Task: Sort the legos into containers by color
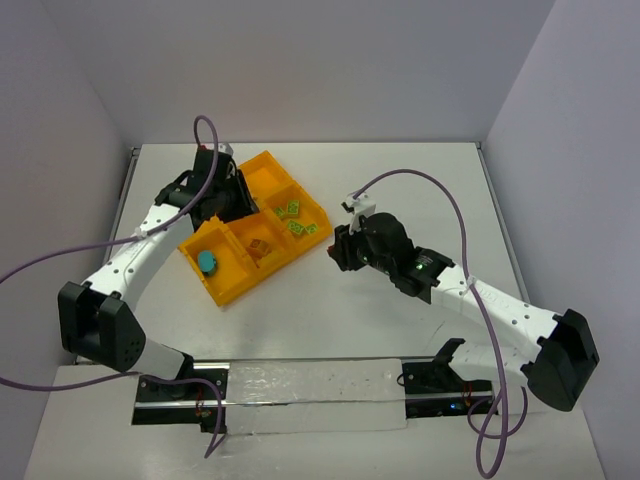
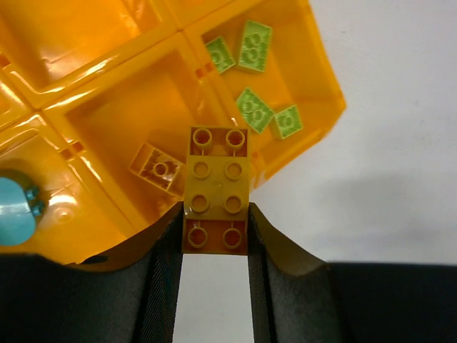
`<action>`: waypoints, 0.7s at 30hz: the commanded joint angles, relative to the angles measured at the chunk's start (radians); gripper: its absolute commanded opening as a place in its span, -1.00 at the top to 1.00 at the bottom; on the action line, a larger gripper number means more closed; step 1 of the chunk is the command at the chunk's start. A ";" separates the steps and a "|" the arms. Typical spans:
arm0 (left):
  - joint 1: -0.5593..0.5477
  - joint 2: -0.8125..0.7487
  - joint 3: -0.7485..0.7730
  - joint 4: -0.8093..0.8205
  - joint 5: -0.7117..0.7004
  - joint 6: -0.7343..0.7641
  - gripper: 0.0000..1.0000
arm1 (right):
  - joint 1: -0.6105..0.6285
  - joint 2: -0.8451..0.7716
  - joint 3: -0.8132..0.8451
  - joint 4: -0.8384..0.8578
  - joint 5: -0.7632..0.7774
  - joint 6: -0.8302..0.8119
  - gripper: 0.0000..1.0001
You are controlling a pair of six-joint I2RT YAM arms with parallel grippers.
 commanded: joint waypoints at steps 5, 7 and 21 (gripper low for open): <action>0.002 0.072 -0.039 0.038 -0.045 0.019 0.93 | 0.009 0.011 0.036 0.006 0.011 0.006 0.88; 0.001 0.082 -0.038 0.048 -0.040 0.021 0.76 | 0.009 0.015 0.039 0.004 0.009 0.005 0.88; 0.001 0.052 0.044 0.004 -0.049 0.029 -0.86 | 0.007 0.206 0.243 0.022 0.006 0.023 0.83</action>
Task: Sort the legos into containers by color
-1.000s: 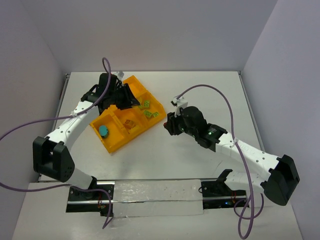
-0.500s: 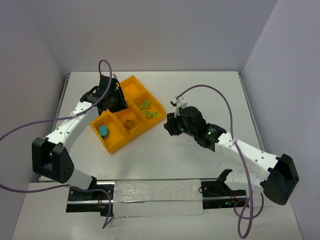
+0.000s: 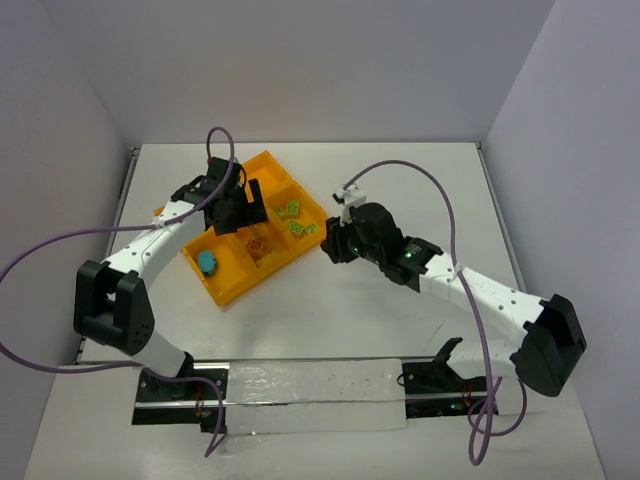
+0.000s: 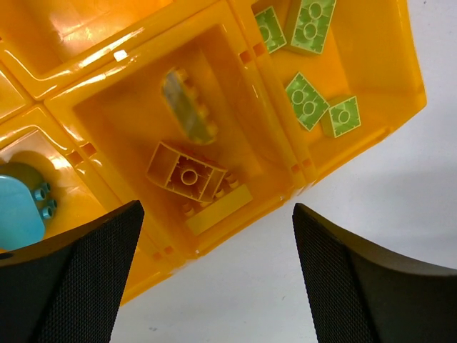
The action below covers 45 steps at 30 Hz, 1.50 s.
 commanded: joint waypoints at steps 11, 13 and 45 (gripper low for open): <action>0.046 -0.292 0.260 -0.157 -0.275 -0.078 -0.85 | -0.005 0.564 0.663 0.032 0.021 -0.032 0.83; 0.051 -0.326 0.269 -0.161 -0.281 -0.078 -0.85 | -0.008 0.635 0.745 0.023 0.025 -0.035 0.82; 0.053 -0.474 0.270 -0.214 -0.248 -0.055 -0.85 | -0.079 1.146 1.419 -0.061 0.052 -0.026 -0.72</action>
